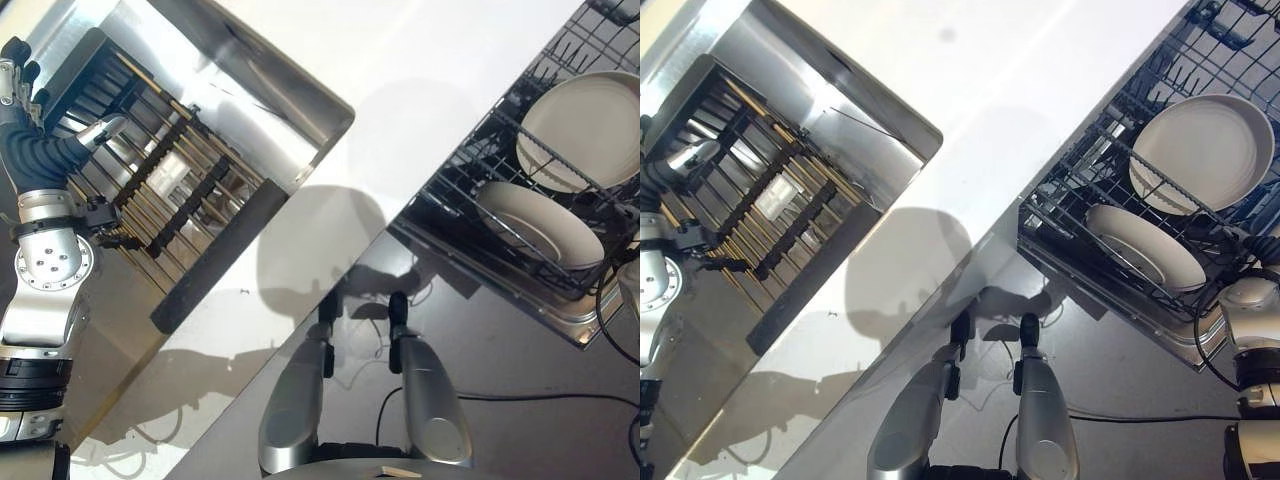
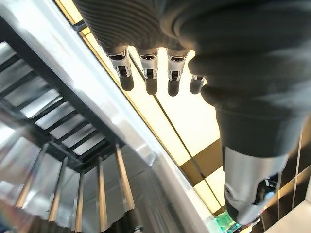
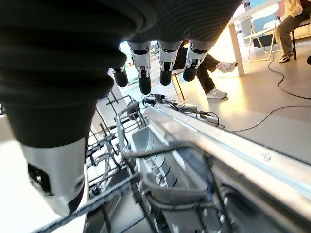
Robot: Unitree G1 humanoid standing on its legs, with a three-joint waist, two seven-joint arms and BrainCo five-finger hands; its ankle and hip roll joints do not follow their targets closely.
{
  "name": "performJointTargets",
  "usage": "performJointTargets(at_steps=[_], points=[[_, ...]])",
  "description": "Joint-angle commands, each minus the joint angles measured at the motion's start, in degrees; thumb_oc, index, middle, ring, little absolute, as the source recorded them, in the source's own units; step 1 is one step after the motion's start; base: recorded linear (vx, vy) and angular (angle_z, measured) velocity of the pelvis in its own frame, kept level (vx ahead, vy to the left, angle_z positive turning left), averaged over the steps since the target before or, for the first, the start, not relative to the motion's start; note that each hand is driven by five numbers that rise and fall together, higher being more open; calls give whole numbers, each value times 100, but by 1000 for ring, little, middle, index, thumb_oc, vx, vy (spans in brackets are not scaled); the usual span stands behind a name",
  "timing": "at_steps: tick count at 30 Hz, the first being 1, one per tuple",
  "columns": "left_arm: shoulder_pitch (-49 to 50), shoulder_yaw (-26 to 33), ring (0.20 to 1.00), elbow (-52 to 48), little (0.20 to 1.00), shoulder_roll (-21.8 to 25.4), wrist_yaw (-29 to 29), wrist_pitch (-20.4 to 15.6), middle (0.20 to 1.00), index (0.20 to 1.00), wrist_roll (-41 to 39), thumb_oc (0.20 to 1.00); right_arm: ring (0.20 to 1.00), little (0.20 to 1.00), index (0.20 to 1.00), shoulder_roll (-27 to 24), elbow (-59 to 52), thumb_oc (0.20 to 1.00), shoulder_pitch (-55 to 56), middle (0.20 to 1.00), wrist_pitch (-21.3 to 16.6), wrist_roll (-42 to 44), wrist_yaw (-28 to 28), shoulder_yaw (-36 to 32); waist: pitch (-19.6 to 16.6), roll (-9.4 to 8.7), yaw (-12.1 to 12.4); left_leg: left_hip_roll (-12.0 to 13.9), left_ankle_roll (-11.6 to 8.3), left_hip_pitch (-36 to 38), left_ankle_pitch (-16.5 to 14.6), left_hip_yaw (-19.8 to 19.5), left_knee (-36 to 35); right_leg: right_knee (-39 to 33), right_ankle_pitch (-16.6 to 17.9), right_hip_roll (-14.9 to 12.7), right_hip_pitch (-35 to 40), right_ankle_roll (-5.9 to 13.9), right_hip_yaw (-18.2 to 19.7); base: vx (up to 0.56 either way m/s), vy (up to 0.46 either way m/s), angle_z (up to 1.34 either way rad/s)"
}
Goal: Pick up plates and place into dishwasher.
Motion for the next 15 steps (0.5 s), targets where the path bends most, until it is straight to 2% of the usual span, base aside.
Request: performJointTargets(at_steps=[1, 5, 11, 15], points=[[23, 369, 1000, -26, 1000, 40, -47, -138, 1000, 1000, -246, 1000, 1000, 1000, 1000, -145, -612, 1000, 60, 1000, -284, -17, -433, -252, -339, -174, -107, 230, -80, -318, -323, 155, 534, -604, 225, -359, 263, 344, -95, 0, 0, 0], [196, 477, 1000, -46, 1000, -94, -138, -98, 1000, 1000, -228, 1000, 1000, 1000, 1000, 278, -1572, 1000, 479, 1000, -398, -149, -953, -645, -493, -286, -199, 288, -65, -140, -392, 206, 510, -651, 206, -283, 408, 334, -47, 4, -27, -5], [563, 619, 1000, -88, 1000, -499, -378, -53, 1000, 1000, -13, 1000, 1000, 1000, 1000, 1011, -2474, 1000, 1194, 1000, -685, -231, -1166, -1185, -815, -429, -285, 407, -83, 158, -475, 300, 594, -762, 193, -180, 750, 300, 16, 35, -21, -5], [788, 694, 1000, -163, 1000, -742, -511, -66, 1000, 1000, 132, 1000, 1000, 1000, 1000, 1405, -2859, 1000, 1496, 1000, -763, -172, -1224, -1367, -959, -460, -320, 457, -83, 282, -559, 354, 702, -786, 169, -148, 896, 270, 59, 16, -5, -11]])
